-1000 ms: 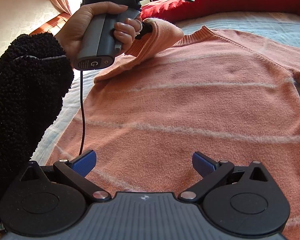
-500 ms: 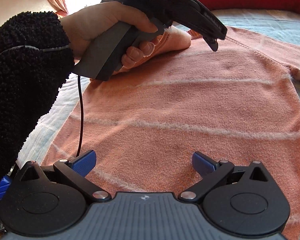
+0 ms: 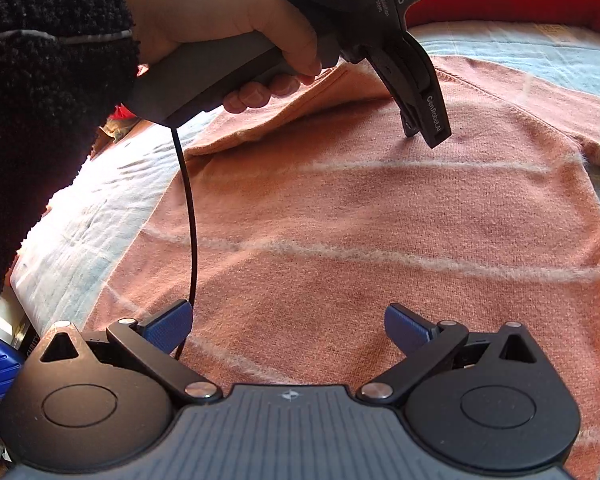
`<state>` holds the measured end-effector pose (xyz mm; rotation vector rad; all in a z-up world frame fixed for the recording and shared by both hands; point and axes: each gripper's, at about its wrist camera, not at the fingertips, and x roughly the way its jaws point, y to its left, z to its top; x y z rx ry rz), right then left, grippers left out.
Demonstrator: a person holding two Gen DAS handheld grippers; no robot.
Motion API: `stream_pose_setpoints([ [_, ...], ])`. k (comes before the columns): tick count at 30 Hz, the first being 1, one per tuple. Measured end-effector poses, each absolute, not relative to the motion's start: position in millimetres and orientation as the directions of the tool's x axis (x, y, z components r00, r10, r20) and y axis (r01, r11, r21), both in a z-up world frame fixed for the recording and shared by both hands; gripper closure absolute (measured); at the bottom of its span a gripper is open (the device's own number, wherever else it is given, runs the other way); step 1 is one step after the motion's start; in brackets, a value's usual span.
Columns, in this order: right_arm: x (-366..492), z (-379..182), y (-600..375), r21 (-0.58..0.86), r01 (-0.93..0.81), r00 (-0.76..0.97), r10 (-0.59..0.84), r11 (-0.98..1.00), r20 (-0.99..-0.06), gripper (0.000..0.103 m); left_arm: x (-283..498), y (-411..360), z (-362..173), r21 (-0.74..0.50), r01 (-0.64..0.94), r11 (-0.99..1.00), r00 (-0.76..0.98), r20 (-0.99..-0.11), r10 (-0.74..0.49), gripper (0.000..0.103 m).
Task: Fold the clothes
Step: 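Carry the cuff across the sweater body toward the collar and release, then press the folded sleeve flat with the left tool, then withdraw it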
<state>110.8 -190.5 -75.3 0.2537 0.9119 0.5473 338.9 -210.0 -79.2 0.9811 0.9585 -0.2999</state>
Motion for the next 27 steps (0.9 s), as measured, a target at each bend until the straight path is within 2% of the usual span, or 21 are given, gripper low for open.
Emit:
stream_pose_setpoints([
  [5,109.9,-73.1,-193.0,0.439,-0.338,0.495,0.554,0.833,-0.670,0.000,336.5,-196.6,-53.7,0.461,0.622,0.632,0.524,-0.846,0.101,0.020],
  [8,110.2,-72.3,-193.6,0.445,-0.334,0.501,0.557,0.831,-0.663,0.000,338.2,-179.8,-27.3,0.302,0.606,0.736,0.485,-0.873,-0.041,0.020],
  [11,110.4,-70.8,-193.4,0.450,-0.332,0.504,0.559,0.829,-0.658,0.000,343.4,-162.8,-9.3,0.167,0.550,0.819,0.485,-0.862,-0.150,0.015],
  [14,109.1,-69.2,-192.9,0.449,-0.338,0.506,0.562,0.827,-0.654,0.000,353.5,-153.6,-14.5,0.098,0.488,0.867,0.478,-0.861,-0.172,0.014],
  [17,108.0,-68.9,-192.7,0.445,-0.342,0.510,0.561,0.828,-0.652,0.000,362.4,-151.5,-34.8,0.079,0.444,0.892,0.462,-0.873,-0.153,0.014],
  [20,108.8,-70.7,-194.0,0.445,-0.337,0.511,0.558,0.830,-0.654,0.000,365.4,-154.8,-48.8,-0.005,0.437,0.900,0.448,-0.866,-0.223,0.014],
  [24,112.4,-74.3,-195.3,0.449,-0.320,0.509,0.551,0.834,-0.661,0.000,363.4,-175.1,-43.2,-0.146,0.504,0.851,0.412,-0.825,-0.386,0.014],
  [27,113.9,-75.9,-196.0,0.453,-0.309,0.508,0.548,0.836,-0.664,0.000,358.0,-187.7,-32.0,-0.168,0.550,0.818,0.411,-0.798,-0.440,0.014],
])
